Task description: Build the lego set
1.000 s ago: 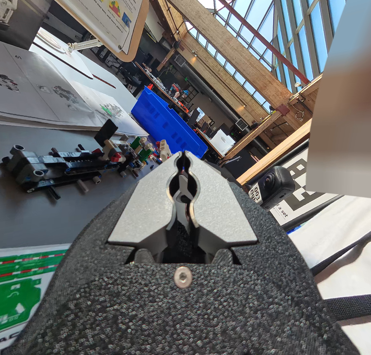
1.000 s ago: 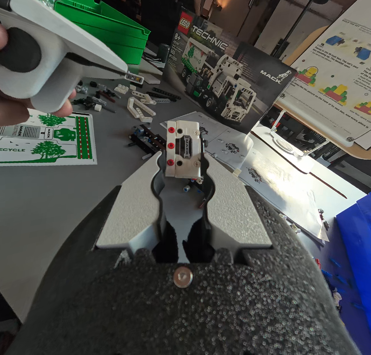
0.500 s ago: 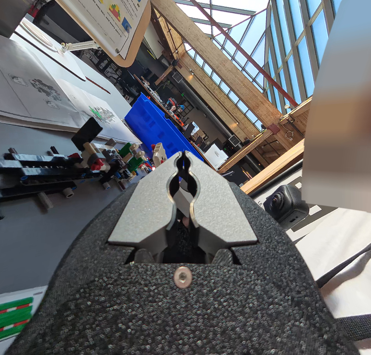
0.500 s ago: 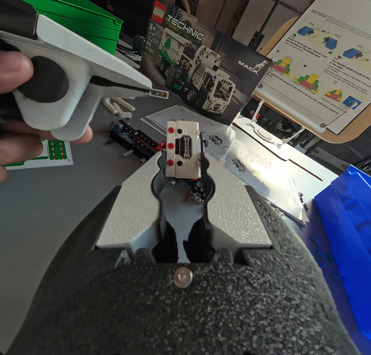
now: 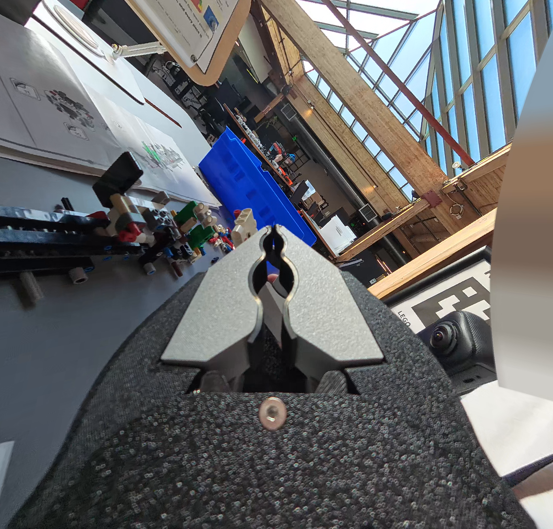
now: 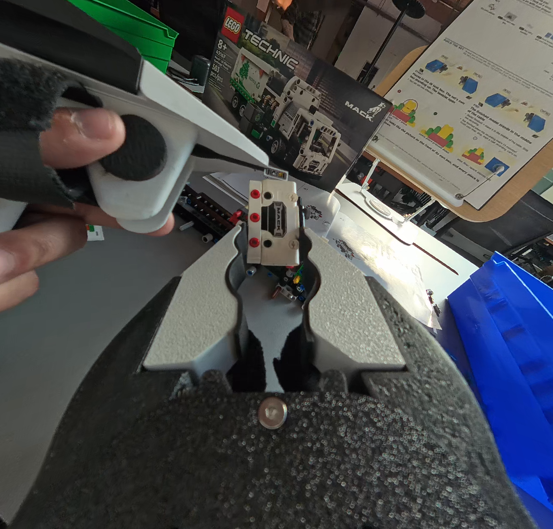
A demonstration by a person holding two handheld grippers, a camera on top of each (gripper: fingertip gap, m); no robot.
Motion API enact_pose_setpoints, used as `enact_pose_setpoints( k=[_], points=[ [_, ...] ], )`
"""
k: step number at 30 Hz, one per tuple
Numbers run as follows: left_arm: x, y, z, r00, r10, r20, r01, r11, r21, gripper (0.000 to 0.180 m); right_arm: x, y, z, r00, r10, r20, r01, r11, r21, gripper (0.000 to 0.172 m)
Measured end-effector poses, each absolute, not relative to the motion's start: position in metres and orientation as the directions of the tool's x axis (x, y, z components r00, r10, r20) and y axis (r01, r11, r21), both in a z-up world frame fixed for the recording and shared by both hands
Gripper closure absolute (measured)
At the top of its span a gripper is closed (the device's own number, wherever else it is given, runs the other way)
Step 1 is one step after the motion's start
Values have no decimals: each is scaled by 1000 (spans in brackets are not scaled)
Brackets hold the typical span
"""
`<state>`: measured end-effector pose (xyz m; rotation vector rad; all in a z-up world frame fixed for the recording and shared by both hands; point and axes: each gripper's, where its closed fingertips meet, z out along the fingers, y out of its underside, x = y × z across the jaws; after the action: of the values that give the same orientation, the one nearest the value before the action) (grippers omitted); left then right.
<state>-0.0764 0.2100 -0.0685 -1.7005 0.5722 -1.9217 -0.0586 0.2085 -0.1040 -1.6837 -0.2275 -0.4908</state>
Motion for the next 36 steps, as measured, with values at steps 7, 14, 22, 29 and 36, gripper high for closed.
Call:
enact_pose_setpoints(
  k=[7, 14, 22, 29, 36],
  points=[
    [-75, 222, -71, -48, -659, 750, 104, -750, -653, 180, -60, 209, -104, 888, -119, 443, 420, -177, -890, 139],
    [-72, 218, -77, -41, -643, 765, 86, -765, -638, 180, -59, 209, -104, 883, -126, 453, 429, -180, -885, 139],
    [-73, 222, -80, -37, -623, 782, 99, -781, -617, 180, -60, 209, -105, 878, -124, 462, 437, -181, -881, 139],
    [-74, 224, -82, -10, -628, 778, 97, -775, -625, 180, -60, 209, -105, 877, -123, 464, 440, -182, -879, 139],
    [-74, 226, -85, 20, -621, 783, 88, -779, -621, 180, -61, 210, -107, 869, -121, 480, 454, -190, -870, 139]
  ],
)
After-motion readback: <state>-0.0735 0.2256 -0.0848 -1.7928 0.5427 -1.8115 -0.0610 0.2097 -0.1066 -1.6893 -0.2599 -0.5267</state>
